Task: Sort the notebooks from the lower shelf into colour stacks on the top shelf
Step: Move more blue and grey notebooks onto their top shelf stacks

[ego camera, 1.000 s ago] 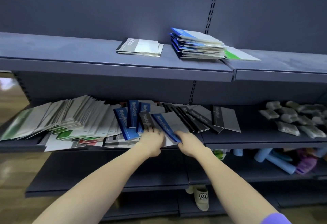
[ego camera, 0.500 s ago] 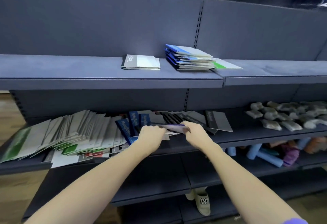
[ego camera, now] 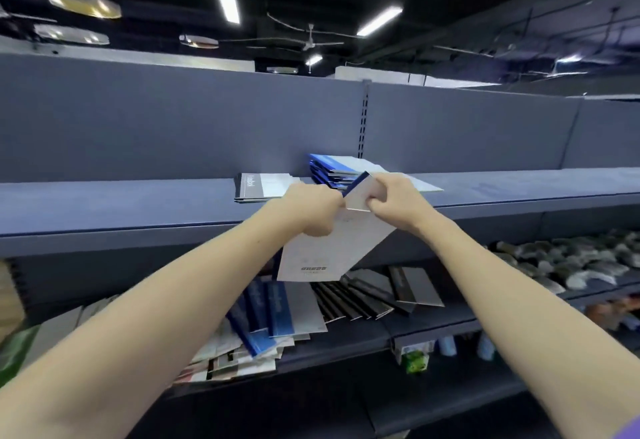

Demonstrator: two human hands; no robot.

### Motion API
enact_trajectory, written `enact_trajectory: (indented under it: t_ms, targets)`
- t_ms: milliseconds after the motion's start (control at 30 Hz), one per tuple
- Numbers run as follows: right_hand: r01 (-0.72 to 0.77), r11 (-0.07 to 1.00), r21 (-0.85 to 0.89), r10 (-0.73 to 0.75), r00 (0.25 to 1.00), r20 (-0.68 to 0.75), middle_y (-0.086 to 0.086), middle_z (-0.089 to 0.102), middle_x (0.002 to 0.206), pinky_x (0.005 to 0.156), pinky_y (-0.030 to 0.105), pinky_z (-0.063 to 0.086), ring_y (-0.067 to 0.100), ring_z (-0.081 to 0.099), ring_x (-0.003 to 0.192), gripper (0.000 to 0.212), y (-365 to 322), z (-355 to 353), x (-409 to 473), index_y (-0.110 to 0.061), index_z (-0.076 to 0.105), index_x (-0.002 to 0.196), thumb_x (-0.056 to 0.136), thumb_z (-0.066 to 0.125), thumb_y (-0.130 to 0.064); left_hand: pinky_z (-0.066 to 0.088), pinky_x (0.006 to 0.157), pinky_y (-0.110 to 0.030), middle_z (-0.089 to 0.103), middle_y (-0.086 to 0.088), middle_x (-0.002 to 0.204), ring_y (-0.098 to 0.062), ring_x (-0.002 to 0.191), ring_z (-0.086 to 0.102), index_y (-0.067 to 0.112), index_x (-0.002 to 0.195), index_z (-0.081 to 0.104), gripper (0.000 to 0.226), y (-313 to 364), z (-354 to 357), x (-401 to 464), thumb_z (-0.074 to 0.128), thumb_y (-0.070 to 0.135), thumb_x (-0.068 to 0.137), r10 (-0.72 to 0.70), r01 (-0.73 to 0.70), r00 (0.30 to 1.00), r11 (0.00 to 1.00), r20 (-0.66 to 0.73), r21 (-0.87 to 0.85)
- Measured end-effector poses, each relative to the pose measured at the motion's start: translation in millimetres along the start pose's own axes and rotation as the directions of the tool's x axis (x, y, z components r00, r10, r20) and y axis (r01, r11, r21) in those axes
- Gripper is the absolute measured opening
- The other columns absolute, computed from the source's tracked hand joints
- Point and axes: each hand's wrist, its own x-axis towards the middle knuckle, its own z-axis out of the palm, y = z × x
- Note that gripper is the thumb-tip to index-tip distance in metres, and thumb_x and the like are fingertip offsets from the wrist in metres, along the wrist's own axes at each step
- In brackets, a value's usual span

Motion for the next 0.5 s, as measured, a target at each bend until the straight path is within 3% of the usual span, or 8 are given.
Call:
enact_trajectory:
  t_ms: [67,200,367,500]
  targets:
    - [0.010,1.000,0.019,-0.009,1.000,-0.030,0.008,0.062,0.081,0.065,0.038,0.045,0.026,0.054,0.075,0.007,-6.4,-19.2,12.4,-0.008,0.055,0.085,0.079,0.052,-0.010,0.035,0.072,-0.033,0.057,0.002,0.094,-0.025,0.088,0.054,0.028,0.113,0.056,0.035,-7.5,-22.8,5.0,0.046,0.009,0.085,-0.009,0.008,0.999,1.000,-0.034,-0.020]
    - [0.026,0.991,0.132,-0.013,0.995,-0.101,0.003,0.064,0.083,0.066,0.034,0.046,0.023,0.055,0.076,0.009,-14.7,-52.1,32.1,-0.012,0.059,0.090,0.082,0.056,-0.008,0.035,0.067,-0.032,0.057,0.004,0.085,-0.027,0.086,0.057,0.031,0.107,0.057,0.033,-25.8,-61.2,17.0,0.047,0.009,0.085,-0.037,0.025,0.988,0.997,-0.152,-0.078]
    - [0.064,0.964,0.258,-0.022,0.986,-0.165,0.008,0.068,0.096,0.068,0.034,0.049,0.022,0.060,0.083,0.019,-15.3,-77.1,57.8,-0.012,0.064,0.097,0.082,0.060,-0.003,0.044,0.078,-0.036,0.064,0.004,0.103,-0.023,0.097,0.059,0.030,0.112,0.063,0.033,-48.8,-98.0,28.8,0.052,0.009,0.090,-0.062,0.030,0.992,0.958,-0.106,-0.284]
    - [0.131,0.927,0.350,-0.005,0.941,-0.339,-0.006,0.066,0.092,0.068,0.027,0.049,0.012,0.060,0.082,0.021,-13.0,-86.3,82.2,-0.020,0.063,0.100,0.085,0.061,-0.006,0.046,0.066,-0.030,0.063,0.002,0.097,-0.015,0.084,0.058,0.022,0.109,0.064,0.026,-72.4,-118.4,33.9,0.054,0.006,0.091,-0.110,0.045,0.982,0.923,-0.151,-0.383]
